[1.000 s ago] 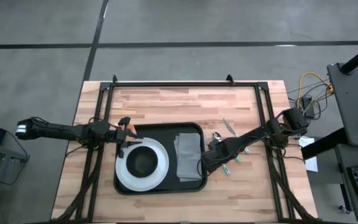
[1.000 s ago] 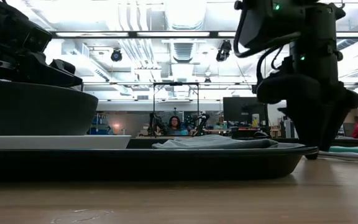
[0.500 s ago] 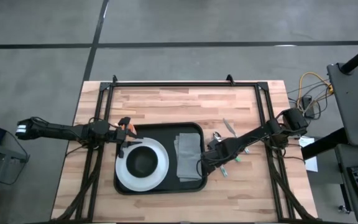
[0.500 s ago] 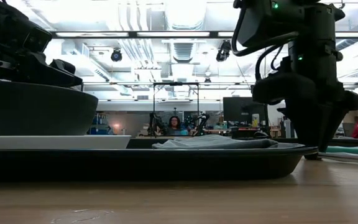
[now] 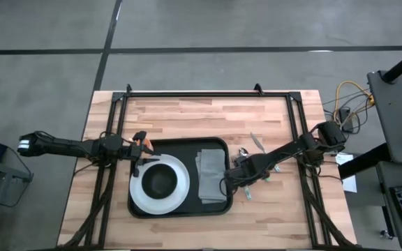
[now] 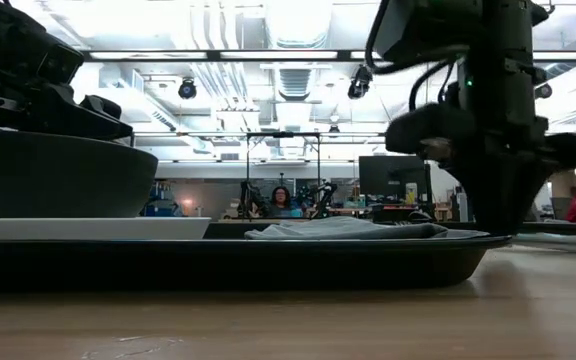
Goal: Set up tray
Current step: Put the white fork on the gray napkin
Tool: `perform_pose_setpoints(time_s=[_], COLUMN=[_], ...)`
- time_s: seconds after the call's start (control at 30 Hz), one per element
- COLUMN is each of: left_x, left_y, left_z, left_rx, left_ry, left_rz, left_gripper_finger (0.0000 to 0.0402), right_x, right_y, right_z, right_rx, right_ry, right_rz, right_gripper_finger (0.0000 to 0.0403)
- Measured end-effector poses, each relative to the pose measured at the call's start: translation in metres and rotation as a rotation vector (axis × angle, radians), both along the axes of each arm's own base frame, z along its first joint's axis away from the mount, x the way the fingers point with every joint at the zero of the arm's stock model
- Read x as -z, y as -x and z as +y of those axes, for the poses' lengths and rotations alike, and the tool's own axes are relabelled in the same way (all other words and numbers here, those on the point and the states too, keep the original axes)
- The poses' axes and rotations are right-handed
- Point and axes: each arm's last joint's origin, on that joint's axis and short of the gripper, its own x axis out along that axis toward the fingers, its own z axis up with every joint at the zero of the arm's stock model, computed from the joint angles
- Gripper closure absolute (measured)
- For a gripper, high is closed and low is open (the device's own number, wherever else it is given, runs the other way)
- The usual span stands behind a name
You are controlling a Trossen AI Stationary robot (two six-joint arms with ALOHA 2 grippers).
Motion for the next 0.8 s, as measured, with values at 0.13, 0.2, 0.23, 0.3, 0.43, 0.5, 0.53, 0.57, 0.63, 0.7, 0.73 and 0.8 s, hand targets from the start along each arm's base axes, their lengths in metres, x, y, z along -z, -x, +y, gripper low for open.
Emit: perform_pose_setpoints(time_s=[0.13, 0.2, 0.23, 0.3, 0.43, 0.5, 0.53, 0.57, 0.63, 0.7, 0.73, 0.8], left_x=[0.0, 0.0, 0.0, 0.0, 0.0, 0.0, 0.0, 0.0, 0.0, 0.0, 0.0, 0.0], left_y=[0.0, 0.0, 0.0, 0.0, 0.0, 0.0, 0.0, 0.0, 0.0, 0.0, 0.0, 0.0], left_z=[0.0, 0.0, 0.0, 0.0, 0.0, 0.0, 0.0, 0.0, 0.0, 0.0, 0.0, 0.0], left_rx=[0.0, 0.0, 0.0, 0.0, 0.0, 0.0, 0.0, 0.0, -0.001, 0.0, 0.0, 0.0], left_ry=[0.0, 0.0, 0.0, 0.0, 0.0, 0.0, 0.0, 0.0, 0.0, 0.0, 0.0, 0.0], left_rz=[0.0, 0.0, 0.0, 0.0, 0.0, 0.0, 0.0, 0.0, 0.0, 0.0, 0.0, 0.0], left_gripper_finger=[0.034, 0.034, 0.034, 0.034, 0.034, 0.034, 0.034, 0.034, 0.034, 0.034, 0.034, 0.034], right_x=[-0.012, -0.022, -0.027, -0.034, -0.043, -0.044, -0.043, -0.041, -0.038, -0.036, -0.035, -0.033], right_y=[-0.01, -0.016, -0.018, -0.023, -0.032, -0.038, -0.041, -0.045, -0.053, -0.062, -0.067, -0.075], right_z=[0.002, 0.003, 0.003, 0.004, 0.006, 0.008, 0.009, 0.011, 0.012, 0.013, 0.014, 0.015], right_rx=[0.061, 0.091, 0.109, 0.136, 0.212, 0.239, 0.248, 0.257, 0.263, 0.262, 0.257, 0.258], right_ry=[0.017, 0.024, 0.029, 0.036, 0.032, 0.026, 0.026, 0.025, 0.024, 0.026, 0.025, 0.027], right_rz=[-0.053, -0.082, -0.09, -0.102, -0.122, -0.131, -0.129, -0.127, -0.127, -0.131, -0.136, -0.137], right_gripper_finger=[0.0387, 0.0387, 0.0387, 0.0388, 0.0388, 0.0388, 0.0388, 0.0388, 0.0388, 0.0388, 0.0388, 0.0388])
